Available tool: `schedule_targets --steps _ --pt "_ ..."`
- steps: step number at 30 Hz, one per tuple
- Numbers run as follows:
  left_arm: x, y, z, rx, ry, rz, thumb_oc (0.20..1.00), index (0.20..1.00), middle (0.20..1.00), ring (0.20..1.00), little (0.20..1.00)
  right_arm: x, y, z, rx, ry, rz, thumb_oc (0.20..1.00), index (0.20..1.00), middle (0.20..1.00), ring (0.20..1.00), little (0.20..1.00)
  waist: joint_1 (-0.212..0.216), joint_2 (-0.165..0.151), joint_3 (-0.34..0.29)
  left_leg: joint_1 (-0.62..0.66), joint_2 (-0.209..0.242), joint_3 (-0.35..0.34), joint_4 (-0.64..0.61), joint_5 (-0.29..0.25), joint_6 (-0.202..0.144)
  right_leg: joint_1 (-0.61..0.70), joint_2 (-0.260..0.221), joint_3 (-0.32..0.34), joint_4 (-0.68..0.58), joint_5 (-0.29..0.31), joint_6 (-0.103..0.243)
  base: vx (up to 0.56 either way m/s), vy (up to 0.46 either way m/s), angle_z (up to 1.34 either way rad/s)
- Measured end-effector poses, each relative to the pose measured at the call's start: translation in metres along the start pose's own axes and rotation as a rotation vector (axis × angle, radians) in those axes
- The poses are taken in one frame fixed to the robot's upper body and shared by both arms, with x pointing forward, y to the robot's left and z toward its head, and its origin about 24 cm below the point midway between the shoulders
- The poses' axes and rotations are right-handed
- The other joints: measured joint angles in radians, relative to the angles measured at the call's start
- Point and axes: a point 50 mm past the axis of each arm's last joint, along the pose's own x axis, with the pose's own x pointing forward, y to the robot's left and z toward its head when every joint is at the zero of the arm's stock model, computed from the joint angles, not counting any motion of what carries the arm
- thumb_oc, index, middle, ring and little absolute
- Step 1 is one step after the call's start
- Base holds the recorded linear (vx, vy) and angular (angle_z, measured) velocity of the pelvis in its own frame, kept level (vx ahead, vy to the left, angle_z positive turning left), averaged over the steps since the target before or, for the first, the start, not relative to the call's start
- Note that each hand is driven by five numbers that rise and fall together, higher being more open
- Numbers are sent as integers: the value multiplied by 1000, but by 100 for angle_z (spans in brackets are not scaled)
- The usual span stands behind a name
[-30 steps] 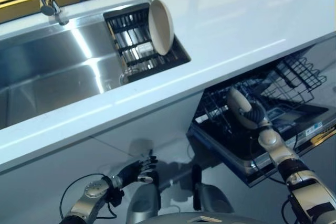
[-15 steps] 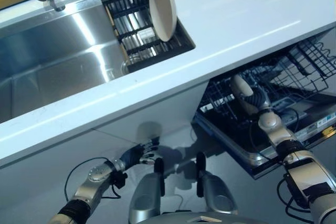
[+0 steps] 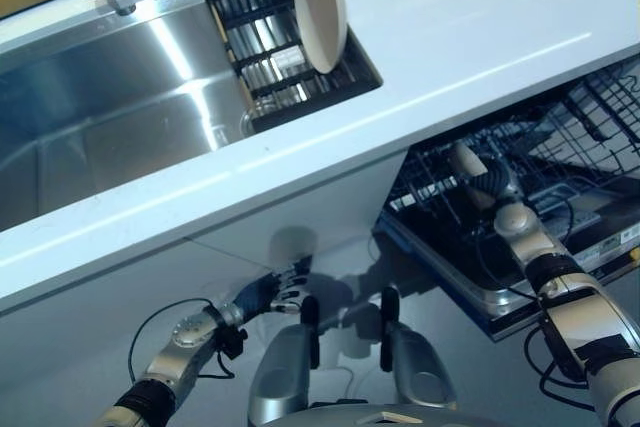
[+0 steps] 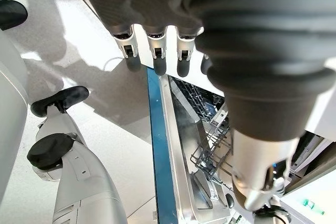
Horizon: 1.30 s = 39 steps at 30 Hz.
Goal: Pick up plates and place into dishwasher.
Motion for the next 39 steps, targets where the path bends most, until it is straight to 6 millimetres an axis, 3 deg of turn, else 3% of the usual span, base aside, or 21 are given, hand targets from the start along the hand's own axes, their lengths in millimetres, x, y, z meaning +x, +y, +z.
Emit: schedule_targets --steps 2,6,25,39 --pt "0 0 0 0 -1 0 1000 1000 1000 1000 1000 -2 1 -7 -8 30 8 1000 1000 1000 1000 1000 -1 0 0 2 0 1 0 0 0 0 0 0 0 0 0 0 0 0" --pt "3 -3 5 4 -22 -14 1000 1000 1000 1000 1000 -20 19 -50 -70 200 95 1000 1000 1000 1000 1000 4 11 6 1 0 1 -1 1 1 1 -1 0 -1 1 1 0 0 0" --pt "-3 -6 -5 -21 -4 -3 1000 1000 1000 1000 1000 -33 23 -64 -62 198 99 1000 1000 1000 1000 1000 0 14 12 88 0 16 -54 7 0 70 6 5 -22 -4 10 0 0 0" --pt "-14 -5 -13 -54 1 44 1000 1000 1000 1000 1000 -63 28 -71 131 107 -20 1000 1000 1000 1000 1000 -6 -33 -7 122 1 41 -73 5 1 88 10 30 -36 -3 13 6 7 -4"
